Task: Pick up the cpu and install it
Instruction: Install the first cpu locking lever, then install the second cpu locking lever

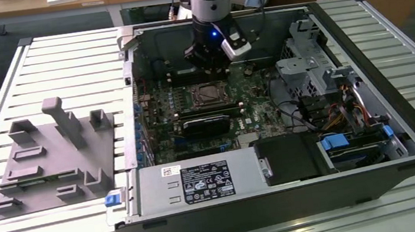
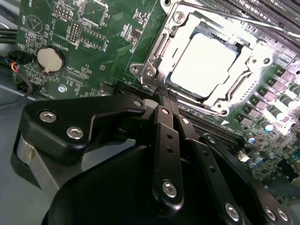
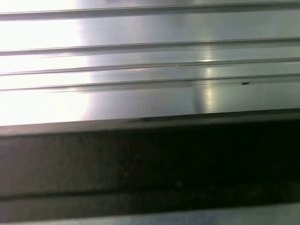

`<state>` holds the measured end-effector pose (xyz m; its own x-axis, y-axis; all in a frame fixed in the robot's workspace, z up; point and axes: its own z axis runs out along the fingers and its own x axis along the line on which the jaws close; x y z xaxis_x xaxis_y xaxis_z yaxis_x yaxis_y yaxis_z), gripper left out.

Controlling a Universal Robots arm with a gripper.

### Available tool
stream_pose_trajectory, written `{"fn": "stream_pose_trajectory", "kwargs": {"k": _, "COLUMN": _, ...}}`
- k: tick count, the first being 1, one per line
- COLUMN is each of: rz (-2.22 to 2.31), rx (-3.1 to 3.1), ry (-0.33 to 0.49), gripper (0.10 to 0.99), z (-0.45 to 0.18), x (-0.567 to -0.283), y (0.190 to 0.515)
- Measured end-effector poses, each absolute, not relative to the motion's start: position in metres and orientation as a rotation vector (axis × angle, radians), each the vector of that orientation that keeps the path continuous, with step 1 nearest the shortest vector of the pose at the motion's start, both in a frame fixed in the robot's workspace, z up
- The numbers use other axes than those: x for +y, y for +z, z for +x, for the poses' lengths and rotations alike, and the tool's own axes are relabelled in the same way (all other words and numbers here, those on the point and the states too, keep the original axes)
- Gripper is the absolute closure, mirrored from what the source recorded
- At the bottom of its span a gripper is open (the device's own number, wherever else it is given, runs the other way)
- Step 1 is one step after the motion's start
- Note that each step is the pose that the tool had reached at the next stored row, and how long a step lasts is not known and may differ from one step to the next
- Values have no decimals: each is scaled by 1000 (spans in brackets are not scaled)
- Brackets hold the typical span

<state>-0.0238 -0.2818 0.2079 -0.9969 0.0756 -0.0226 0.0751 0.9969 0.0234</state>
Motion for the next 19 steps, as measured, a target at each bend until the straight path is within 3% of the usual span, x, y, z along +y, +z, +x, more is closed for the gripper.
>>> {"fn": "stream_pose_trajectory", "kwargs": {"k": 19, "rz": 118, "rx": 3116, "ry": 35, "gripper": 980, "z": -24, "x": -291, "y": 207}}
